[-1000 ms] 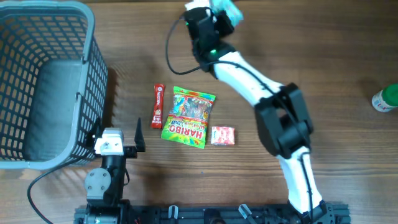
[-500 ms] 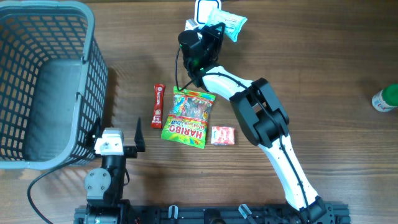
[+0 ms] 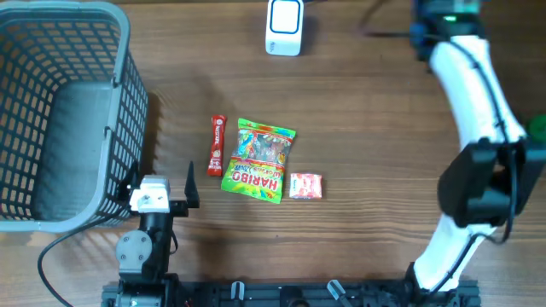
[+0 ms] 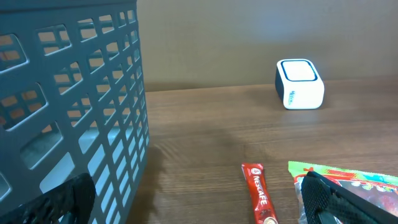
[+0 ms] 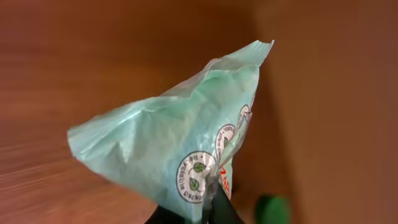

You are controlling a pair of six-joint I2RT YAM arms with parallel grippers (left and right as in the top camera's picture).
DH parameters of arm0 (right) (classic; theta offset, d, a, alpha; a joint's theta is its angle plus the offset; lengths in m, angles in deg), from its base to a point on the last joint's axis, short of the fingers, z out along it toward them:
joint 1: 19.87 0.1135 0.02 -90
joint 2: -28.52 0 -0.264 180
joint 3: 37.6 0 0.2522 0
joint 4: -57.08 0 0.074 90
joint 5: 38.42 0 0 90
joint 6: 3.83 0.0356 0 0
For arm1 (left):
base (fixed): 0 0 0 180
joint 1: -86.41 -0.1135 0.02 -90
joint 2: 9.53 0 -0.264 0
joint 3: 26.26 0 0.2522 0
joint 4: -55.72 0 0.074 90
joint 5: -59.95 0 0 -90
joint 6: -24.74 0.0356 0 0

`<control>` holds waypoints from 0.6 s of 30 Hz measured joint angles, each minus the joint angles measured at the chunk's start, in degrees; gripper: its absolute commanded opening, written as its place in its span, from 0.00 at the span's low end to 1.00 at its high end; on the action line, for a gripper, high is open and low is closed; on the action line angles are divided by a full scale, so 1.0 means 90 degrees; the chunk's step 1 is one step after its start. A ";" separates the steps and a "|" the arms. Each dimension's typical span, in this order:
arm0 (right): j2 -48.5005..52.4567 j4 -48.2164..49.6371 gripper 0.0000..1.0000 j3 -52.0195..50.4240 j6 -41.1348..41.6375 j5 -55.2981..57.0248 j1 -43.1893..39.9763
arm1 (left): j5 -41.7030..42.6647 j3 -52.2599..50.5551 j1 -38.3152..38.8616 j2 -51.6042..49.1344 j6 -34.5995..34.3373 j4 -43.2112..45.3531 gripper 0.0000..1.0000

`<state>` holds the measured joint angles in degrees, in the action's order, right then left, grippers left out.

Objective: Scan the item barcode
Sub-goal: 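Carry the wipes pack right and drop it near the jar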

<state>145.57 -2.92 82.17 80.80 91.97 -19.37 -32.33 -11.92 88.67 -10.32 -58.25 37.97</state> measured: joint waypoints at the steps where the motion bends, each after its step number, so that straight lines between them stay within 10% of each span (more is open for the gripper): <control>1: 0.0185 -0.0007 0.04 -0.0085 0.0311 -0.0406 -0.0364 | 0.0000 0.0000 0.0000 0.0000 0.0000 0.0000 1.00; 6: 0.1054 -0.0124 0.17 -0.0197 0.1268 -0.1936 -0.1904 | 0.0000 0.0000 0.0000 0.0000 0.0000 0.0000 1.00; 8: 0.1090 -0.0238 0.97 -0.0189 0.1503 -0.1972 -0.2178 | 0.0000 0.0000 0.0000 0.0000 0.0000 0.0000 1.00; 18: -0.0427 -0.3215 1.00 0.0862 0.1831 -0.5870 -0.0483 | 0.0000 0.0000 0.0000 0.0000 0.0000 0.0000 1.00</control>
<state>141.73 -31.86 89.93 97.28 39.14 -23.72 -32.33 -11.92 88.67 -10.32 -58.25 37.97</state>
